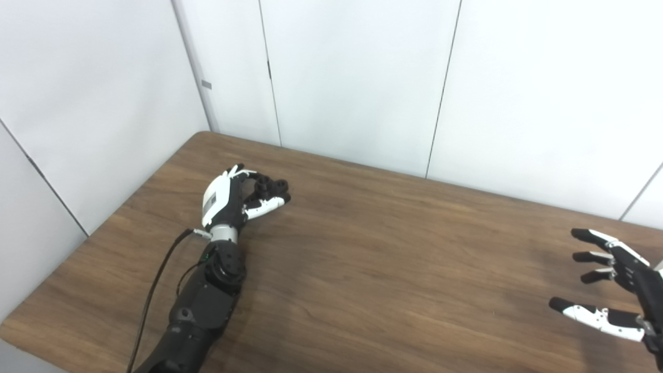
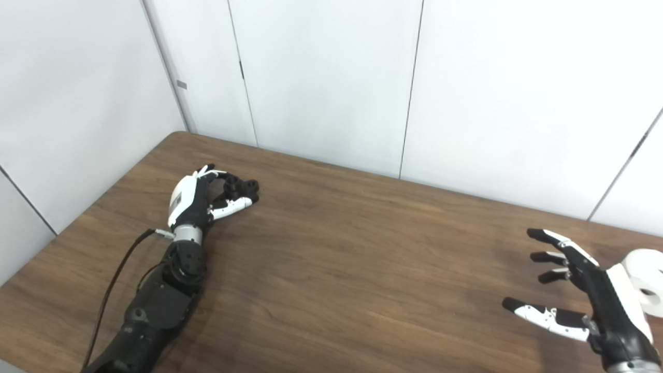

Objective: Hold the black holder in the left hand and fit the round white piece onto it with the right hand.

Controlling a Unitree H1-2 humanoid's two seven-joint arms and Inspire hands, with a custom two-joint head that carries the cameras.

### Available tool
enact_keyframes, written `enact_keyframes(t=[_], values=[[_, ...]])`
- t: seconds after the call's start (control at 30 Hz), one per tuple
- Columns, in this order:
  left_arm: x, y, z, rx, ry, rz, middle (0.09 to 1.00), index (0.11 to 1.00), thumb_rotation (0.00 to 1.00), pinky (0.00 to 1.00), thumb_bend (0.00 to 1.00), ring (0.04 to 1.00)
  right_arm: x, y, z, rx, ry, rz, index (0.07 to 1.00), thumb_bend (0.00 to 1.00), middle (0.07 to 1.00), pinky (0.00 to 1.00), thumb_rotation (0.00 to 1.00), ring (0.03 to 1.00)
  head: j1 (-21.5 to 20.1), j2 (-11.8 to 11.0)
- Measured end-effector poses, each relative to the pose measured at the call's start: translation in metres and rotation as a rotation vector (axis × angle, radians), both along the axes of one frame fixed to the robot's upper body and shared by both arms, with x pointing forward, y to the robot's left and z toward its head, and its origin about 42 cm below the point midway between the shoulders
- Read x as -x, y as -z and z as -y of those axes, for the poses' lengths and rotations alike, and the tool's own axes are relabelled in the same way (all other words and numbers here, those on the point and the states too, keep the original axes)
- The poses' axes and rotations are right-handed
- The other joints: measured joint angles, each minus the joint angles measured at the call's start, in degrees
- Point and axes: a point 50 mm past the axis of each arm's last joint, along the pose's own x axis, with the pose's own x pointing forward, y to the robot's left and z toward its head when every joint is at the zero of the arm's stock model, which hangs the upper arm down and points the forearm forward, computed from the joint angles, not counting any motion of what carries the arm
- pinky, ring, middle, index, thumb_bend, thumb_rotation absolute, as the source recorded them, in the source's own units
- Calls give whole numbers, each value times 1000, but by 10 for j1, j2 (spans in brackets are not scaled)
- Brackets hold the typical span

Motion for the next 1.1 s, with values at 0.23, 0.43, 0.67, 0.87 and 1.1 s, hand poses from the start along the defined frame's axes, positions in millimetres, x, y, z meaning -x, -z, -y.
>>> enact_keyframes(t=[0.23, 0.43, 0.67, 0.87, 1.1], values=[[-2, 1, 2, -35, 0, -11, 968, 706, 387, 929, 856, 1000, 2, -3, 6, 15, 6, 8, 796, 530, 841, 553, 116, 722, 1, 3], [-2, 7, 6, -153, -9, -56, 987, 754, 365, 942, 873, 1000, 3, -5, 7, 15, 5, 13, 802, 536, 844, 556, 64, 728, 3, 4], [-1, 8, 2, -242, -46, -92, 1000, 817, 352, 992, 880, 1000, 4, -6, 7, 14, 1, 13, 804, 543, 846, 567, 29, 732, 7, 7], [2, 8, -5, -270, -57, -107, 1000, 835, 335, 976, 883, 1000, 5, -6, 6, 13, -6, 12, 804, 549, 845, 565, 0, 733, 11, 9], [8, 8, -9, -277, -71, -109, 1000, 817, 317, 961, 867, 1000, 5, -6, 6, 13, -10, 10, 808, 553, 850, 564, 0, 734, 13, 11]])
